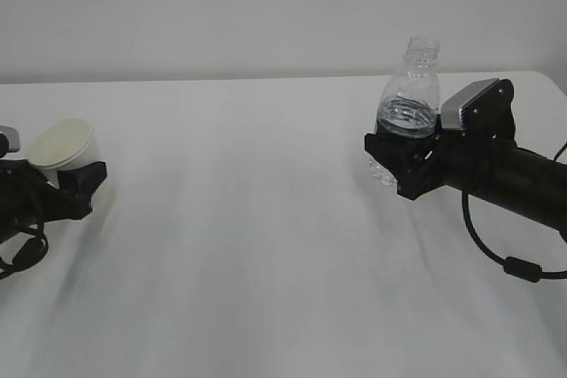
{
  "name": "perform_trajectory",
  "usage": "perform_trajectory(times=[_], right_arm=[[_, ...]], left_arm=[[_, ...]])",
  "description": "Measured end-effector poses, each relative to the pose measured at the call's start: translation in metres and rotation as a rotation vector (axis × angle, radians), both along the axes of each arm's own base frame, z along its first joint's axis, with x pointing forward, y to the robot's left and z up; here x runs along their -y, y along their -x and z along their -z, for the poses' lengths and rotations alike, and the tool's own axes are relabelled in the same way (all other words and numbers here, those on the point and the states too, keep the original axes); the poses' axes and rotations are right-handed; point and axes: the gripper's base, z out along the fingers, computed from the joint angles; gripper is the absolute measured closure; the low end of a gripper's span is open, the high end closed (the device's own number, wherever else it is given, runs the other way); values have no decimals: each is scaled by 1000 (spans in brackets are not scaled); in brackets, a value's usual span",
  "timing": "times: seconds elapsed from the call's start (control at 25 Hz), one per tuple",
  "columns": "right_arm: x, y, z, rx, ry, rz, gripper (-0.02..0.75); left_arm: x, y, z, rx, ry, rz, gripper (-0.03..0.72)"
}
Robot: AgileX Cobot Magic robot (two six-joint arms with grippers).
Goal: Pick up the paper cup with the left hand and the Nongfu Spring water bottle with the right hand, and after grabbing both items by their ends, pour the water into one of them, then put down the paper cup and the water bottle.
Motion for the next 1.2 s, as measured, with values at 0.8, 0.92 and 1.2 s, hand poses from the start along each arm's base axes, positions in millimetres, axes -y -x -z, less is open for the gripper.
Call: perform_trajectory(times=[0.8,0.92,1.2], right_arm=[[-4,4,3,-9,39,-69,271],[-5,5,3,-9,45,-84,271],[-8,9,5,-7,71,-147,271]], left_arm=[[32,18,3,-28,-17,426,183],[36,22,3,-33,-22,488,183],[42,28,0,-38,-22,589,183]])
